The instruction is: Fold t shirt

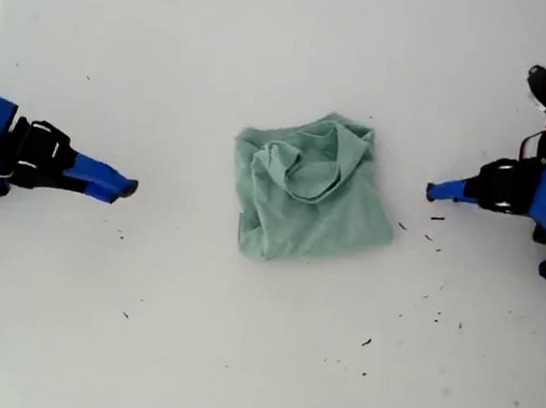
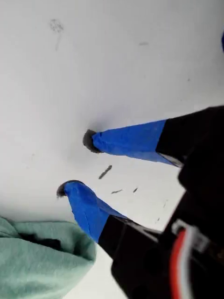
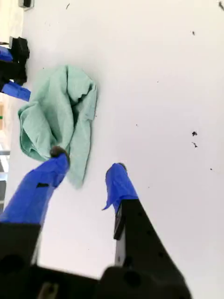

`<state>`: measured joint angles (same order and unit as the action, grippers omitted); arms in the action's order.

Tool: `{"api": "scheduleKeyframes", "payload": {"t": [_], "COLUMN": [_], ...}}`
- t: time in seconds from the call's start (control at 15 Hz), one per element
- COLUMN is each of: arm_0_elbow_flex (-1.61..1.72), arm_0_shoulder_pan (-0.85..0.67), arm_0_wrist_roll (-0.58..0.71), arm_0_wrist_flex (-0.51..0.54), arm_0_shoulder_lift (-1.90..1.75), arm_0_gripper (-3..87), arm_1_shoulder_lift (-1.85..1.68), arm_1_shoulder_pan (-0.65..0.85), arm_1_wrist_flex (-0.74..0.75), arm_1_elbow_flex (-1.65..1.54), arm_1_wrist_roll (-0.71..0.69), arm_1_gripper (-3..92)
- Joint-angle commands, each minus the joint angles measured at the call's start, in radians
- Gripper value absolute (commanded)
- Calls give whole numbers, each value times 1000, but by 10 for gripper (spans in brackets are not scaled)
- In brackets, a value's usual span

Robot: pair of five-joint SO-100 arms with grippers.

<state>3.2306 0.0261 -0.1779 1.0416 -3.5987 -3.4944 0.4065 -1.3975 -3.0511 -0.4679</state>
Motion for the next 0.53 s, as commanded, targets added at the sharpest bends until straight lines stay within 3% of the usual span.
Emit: {"api": "scheduleKeyframes", "payload": {"t": [0.0,0.47], "arm_0_elbow_flex": [5,5], "arm_0_shoulder_pan": [41,43], "arm_0_wrist_roll": [3,3], "arm_0_wrist_flex": [2,2], "arm_0_shoulder_lift": [-8,-8], "arm_0_gripper": [179,181], "arm_1_shoulder_lift": [-11,-12], "arm_1_shoulder_pan": [14,8], "arm_1_wrist_flex": [20,20], "arm_1_elbow_flex": [-38,-38], "arm_1_wrist_roll": [-314,-327], "arm_1_gripper": [147,132]}}
